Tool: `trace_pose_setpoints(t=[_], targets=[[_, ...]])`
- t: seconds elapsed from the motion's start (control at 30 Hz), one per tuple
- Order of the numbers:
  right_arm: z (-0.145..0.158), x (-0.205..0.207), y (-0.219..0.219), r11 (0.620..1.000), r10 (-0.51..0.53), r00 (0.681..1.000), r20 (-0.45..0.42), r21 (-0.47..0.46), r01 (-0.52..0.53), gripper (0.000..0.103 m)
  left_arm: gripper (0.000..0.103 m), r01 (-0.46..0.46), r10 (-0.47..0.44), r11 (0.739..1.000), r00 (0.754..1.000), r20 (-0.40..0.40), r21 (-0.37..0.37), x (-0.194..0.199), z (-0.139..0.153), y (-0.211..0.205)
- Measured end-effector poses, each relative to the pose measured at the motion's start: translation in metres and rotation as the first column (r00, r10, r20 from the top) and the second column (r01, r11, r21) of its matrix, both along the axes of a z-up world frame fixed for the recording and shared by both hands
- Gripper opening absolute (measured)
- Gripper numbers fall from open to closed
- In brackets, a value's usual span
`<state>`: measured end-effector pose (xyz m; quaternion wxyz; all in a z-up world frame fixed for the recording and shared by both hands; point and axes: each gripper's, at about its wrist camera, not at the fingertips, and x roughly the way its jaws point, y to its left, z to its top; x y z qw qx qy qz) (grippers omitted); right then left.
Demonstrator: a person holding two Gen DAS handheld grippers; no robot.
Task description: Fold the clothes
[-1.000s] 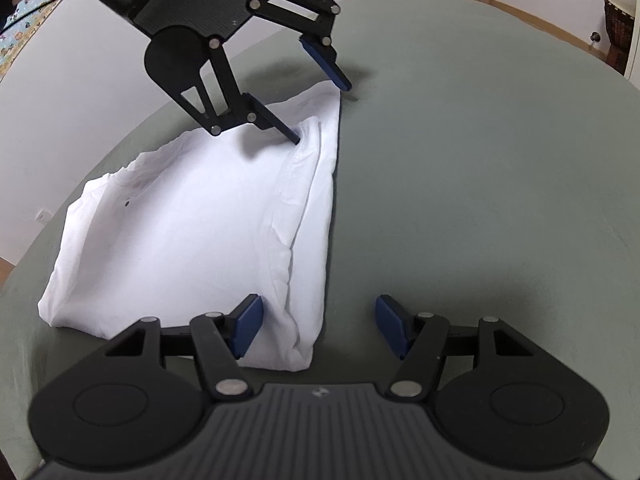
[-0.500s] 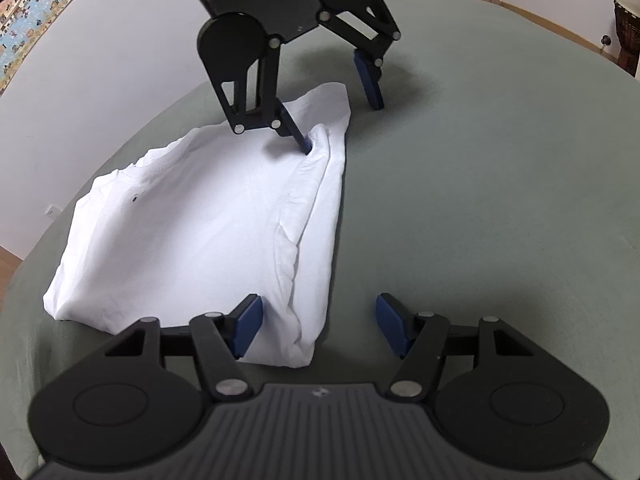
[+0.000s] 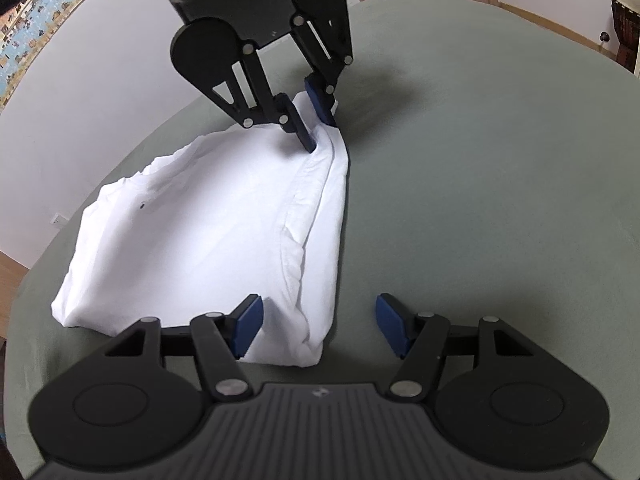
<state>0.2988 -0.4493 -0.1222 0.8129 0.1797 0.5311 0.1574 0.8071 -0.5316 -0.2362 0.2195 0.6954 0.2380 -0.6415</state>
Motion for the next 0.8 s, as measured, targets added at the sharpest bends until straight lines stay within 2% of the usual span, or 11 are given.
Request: trace_pose_setpoints(t=[0.3,0.4,0.43,0.63,0.7,0.77,0.8], targets=[[-0.005,0.002,-0.005,0.998,-0.036,0.999,0.015,0.053,0.035,0.066,0.014,-0.066,0.066,0.992,0.998,-0.002,-0.107,0.094,0.005,-0.028],[-0.005,0.001,-0.002,0.996,-0.039,0.999,0.01,0.084,0.039,0.061,0.014,-0.071,0.072,0.99,0.997,0.002,-0.124,0.119,0.005,-0.039],[-0.006,0.001,-0.001,0.995,-0.039,0.999,0.005,0.094,0.038,0.054,0.014,-0.07,0.071,0.989,0.997,0.005,-0.131,0.13,0.005,-0.044],[-0.01,0.003,0.0,0.991,-0.085,0.995,-0.045,0.103,0.089,0.053,0.014,-0.081,0.085,0.984,0.996,0.018,-0.162,0.192,0.005,-0.072],[-0.009,0.004,0.002,0.992,-0.088,0.995,-0.05,0.083,0.092,0.045,0.014,-0.082,0.088,0.981,0.996,0.025,-0.176,0.213,0.005,-0.082],[-0.006,0.004,0.002,0.992,-0.099,0.994,-0.056,0.077,0.103,0.026,0.014,-0.091,0.099,0.977,0.995,0.031,-0.194,0.235,0.005,-0.092],[-0.004,0.003,0.002,0.991,-0.104,0.993,-0.059,0.073,0.109,0.022,0.014,-0.092,0.101,0.975,0.994,0.034,-0.202,0.244,0.006,-0.095]])
